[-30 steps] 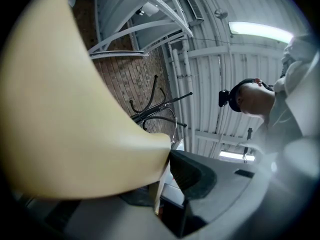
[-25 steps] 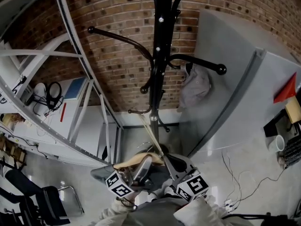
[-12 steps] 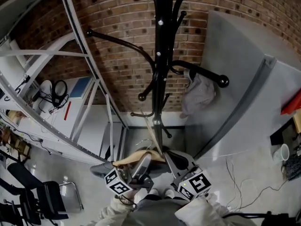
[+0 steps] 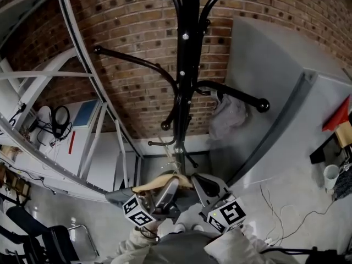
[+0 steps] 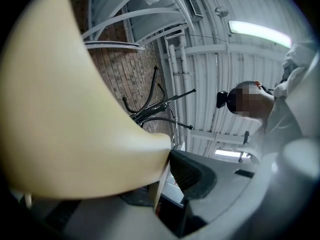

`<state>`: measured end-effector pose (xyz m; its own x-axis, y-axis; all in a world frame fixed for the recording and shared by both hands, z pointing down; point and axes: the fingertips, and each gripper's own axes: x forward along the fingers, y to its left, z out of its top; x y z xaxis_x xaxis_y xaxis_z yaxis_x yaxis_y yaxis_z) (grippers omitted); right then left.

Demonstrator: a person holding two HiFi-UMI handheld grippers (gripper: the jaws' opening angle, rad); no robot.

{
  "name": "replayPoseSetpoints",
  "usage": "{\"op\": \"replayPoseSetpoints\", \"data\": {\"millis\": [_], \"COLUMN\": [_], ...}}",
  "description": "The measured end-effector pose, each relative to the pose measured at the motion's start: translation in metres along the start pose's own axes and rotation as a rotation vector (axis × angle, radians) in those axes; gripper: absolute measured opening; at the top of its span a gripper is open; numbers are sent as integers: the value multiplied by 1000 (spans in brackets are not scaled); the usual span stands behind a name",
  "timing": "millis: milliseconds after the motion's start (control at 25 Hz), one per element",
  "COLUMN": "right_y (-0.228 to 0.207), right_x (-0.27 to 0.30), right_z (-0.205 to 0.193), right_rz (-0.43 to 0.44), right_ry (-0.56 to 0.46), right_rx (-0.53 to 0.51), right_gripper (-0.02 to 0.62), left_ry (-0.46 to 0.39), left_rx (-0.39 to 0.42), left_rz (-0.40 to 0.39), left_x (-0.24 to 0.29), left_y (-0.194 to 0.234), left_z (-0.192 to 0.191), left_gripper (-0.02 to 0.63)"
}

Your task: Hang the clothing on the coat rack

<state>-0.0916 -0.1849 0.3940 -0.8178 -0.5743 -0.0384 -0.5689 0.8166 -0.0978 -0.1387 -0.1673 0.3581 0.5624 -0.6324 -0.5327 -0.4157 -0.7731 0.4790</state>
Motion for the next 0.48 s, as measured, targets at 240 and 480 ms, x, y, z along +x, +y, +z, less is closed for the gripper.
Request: {"op": "replayPoseSetpoints", "data": {"millis": [240, 480], "right_y": [2, -7], "right_x": [6, 13], "right_z": [16, 29], "right_rz": [-38, -92], "right_ry": [-11, -35], "right_rx": [-57, -101], "right_gripper": [25, 25], "left_ry": [-17, -54], "left_rx": [-9, -19], "left_rz": [-38, -80], "left_x": [17, 29], "left_y": [4, 8], "left_z": [10, 31], "left_gripper": [100, 98]}}
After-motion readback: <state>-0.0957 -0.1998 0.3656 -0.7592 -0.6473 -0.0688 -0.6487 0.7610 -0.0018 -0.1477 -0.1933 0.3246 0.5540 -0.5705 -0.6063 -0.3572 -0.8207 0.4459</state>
